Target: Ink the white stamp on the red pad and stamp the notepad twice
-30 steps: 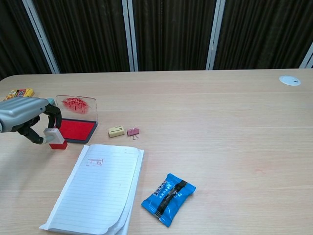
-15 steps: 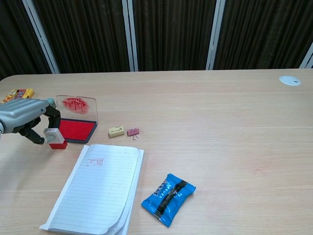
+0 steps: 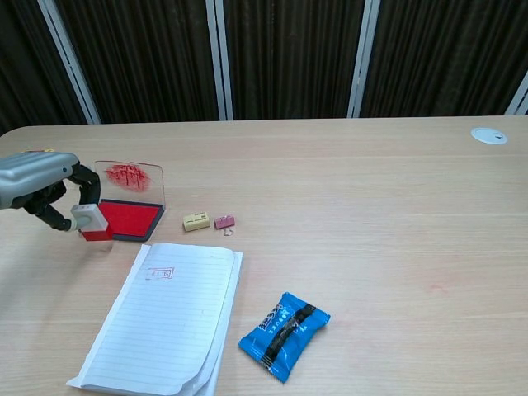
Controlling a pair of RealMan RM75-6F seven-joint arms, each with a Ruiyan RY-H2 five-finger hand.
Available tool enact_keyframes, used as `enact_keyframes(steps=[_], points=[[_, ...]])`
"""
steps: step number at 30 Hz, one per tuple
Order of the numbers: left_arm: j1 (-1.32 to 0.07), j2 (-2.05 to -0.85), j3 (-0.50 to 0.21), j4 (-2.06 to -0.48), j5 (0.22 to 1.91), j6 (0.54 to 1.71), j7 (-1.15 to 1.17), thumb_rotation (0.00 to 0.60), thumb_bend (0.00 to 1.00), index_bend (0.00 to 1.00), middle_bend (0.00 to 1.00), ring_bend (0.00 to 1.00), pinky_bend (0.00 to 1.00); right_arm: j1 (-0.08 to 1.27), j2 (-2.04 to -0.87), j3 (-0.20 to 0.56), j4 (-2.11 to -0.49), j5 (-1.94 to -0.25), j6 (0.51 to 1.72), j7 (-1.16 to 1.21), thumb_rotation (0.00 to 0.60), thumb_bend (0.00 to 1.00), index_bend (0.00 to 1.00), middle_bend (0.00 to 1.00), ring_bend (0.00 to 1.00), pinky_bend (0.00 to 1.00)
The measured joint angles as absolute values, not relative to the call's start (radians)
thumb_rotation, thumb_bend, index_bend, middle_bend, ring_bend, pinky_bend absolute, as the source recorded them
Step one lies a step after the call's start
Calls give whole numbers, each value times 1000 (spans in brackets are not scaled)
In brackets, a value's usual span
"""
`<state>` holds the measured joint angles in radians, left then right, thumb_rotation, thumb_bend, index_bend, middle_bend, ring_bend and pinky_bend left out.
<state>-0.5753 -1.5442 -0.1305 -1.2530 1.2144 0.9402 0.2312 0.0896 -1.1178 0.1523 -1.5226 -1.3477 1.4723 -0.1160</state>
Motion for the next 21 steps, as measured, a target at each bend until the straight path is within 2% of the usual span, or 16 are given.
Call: enact_keyframes(steps=[10, 21], points=[[-631, -1505, -176, -1277, 1189, 914, 273, 600, 378, 545, 519, 860, 850, 95, -1126, 154, -1513, -1340, 1464, -127, 600, 0, 0, 0, 0, 0], [-703, -1569, -193, -1169, 1079, 805, 319, 600, 379, 545, 520, 859, 849, 96, -1127, 155, -1522, -1353, 1479, -136, 600, 0, 0, 0, 0, 0]])
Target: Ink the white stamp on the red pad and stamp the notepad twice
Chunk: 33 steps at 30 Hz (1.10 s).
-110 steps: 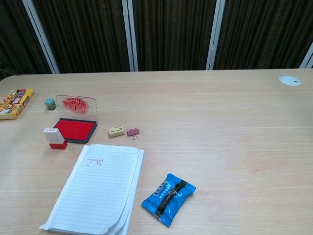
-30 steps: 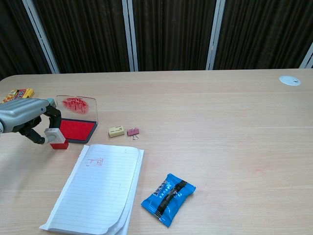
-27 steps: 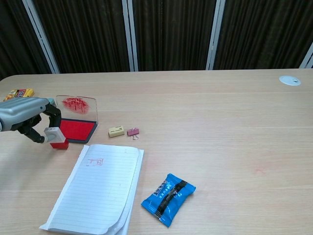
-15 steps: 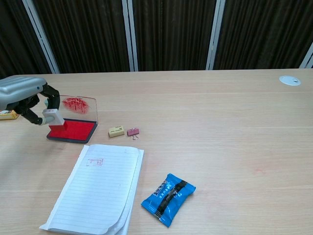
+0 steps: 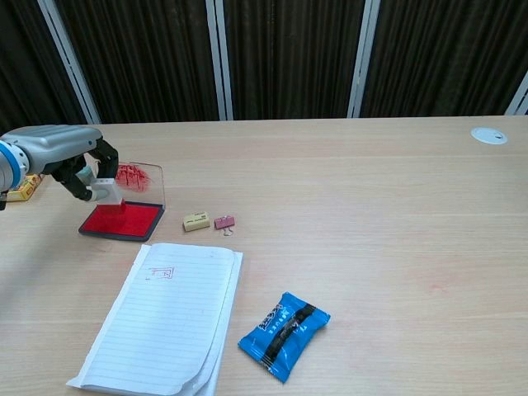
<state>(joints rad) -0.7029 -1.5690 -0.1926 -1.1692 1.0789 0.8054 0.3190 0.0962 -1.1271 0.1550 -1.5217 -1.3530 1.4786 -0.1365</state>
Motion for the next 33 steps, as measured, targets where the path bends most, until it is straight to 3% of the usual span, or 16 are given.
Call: enact_keyframes(steps=[33], points=[[-732, -1687, -160, -978, 1051, 740, 243, 600, 389, 575, 553, 859, 849, 99, -1140, 154, -1496, -1336, 1462, -139, 600, 0, 0, 0, 0, 0]])
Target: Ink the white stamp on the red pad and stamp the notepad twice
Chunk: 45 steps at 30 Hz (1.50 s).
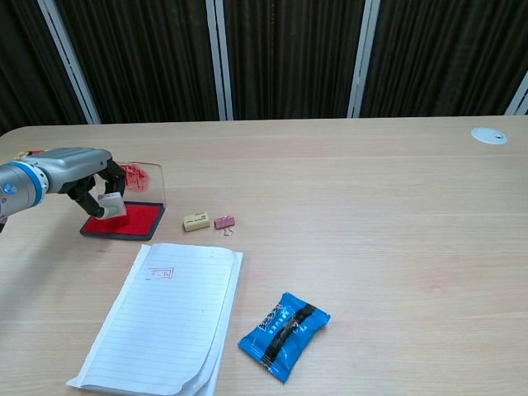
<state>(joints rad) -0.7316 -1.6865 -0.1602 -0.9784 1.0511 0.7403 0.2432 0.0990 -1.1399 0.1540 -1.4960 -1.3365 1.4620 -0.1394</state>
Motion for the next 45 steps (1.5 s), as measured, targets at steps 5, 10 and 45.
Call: enact_keyframes(steps=[5, 10, 45], points=[[-729, -1670, -164, -1001, 1063, 749, 222, 600, 388, 575, 553, 859, 849, 98, -1140, 154, -1498, -1336, 1463, -139, 600, 0, 0, 0, 0, 0], [-723, -1623, -170, -1087, 1089, 775, 204, 600, 387, 575, 553, 858, 849, 98, -1139, 154, -1498, -1334, 1460, -139, 600, 0, 0, 0, 0, 0], [-690, -1482, 18, -1567, 1450, 889, 295, 600, 386, 587, 558, 857, 849, 96, -1135, 162, -1483, -1309, 1451, -129, 600, 0, 0, 0, 0, 0]])
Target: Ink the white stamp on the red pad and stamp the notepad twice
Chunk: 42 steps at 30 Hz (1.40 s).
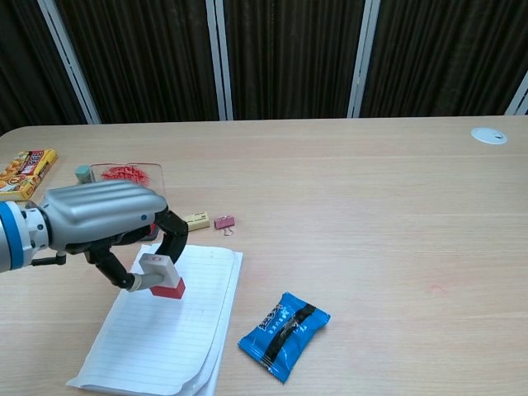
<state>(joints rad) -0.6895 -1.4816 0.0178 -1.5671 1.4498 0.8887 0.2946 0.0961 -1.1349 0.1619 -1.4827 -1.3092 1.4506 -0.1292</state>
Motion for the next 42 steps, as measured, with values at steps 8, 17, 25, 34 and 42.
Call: enact_keyframes(steps=[8, 17, 25, 34, 42], points=[[-669, -1538, 35, -1512, 1454, 916, 334, 600, 387, 588, 559, 858, 849, 96, -1135, 162, -1481, -1306, 1448, -129, 600, 0, 0, 0, 0, 0], [-657, -1596, 54, -1427, 1448, 905, 325, 600, 387, 589, 560, 857, 849, 97, -1135, 163, -1478, -1301, 1445, -130, 600, 0, 0, 0, 0, 0], [-650, -1615, 64, -1398, 1450, 898, 309, 600, 387, 591, 562, 858, 849, 97, -1135, 164, -1477, -1301, 1445, -129, 600, 0, 0, 0, 0, 0], [-647, -1613, 67, -1393, 1455, 897, 296, 600, 388, 592, 563, 857, 849, 96, -1134, 164, -1478, -1301, 1445, -126, 600, 0, 0, 0, 0, 0], [-646, -1613, 69, -1393, 1455, 893, 303, 600, 388, 597, 565, 858, 849, 96, -1134, 164, -1477, -1299, 1443, -126, 600, 0, 0, 0, 0, 0]])
